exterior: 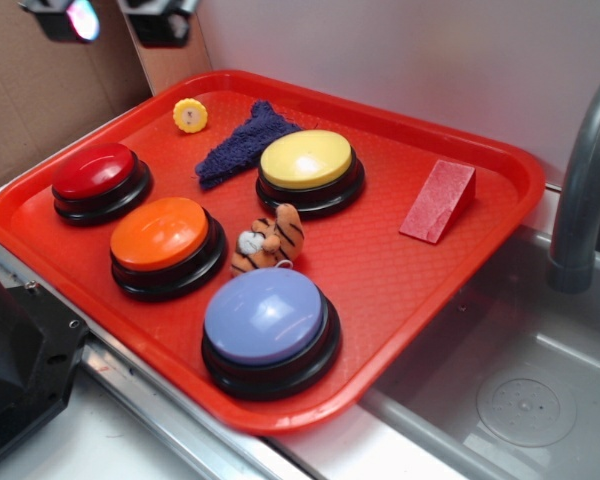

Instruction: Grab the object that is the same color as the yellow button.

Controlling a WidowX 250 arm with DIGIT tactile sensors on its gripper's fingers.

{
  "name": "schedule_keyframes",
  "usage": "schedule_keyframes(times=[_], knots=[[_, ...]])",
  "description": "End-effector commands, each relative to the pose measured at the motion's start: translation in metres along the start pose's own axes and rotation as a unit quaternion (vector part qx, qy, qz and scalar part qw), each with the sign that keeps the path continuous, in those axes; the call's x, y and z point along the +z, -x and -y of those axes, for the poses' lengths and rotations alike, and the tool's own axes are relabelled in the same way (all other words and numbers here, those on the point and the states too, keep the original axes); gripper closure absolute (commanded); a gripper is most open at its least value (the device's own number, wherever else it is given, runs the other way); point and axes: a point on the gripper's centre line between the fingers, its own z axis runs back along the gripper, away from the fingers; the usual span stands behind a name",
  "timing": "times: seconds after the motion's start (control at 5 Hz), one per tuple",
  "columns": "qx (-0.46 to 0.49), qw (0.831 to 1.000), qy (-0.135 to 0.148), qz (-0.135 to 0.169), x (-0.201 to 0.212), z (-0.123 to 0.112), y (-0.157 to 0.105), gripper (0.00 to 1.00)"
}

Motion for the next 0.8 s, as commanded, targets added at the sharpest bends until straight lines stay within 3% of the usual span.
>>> schedule_keyframes(times=[0.0,0.4,0.6], knots=[[0.104,0.994,-0.001,0.019,-0.051,-0.022,-0.059,0.00],[0.147,0.989,-0.010,0.003,-0.086,-0.027,-0.095,0.00],[0.153,0.988,-0.011,-0.006,-0.098,-0.029,-0.098,0.00]])
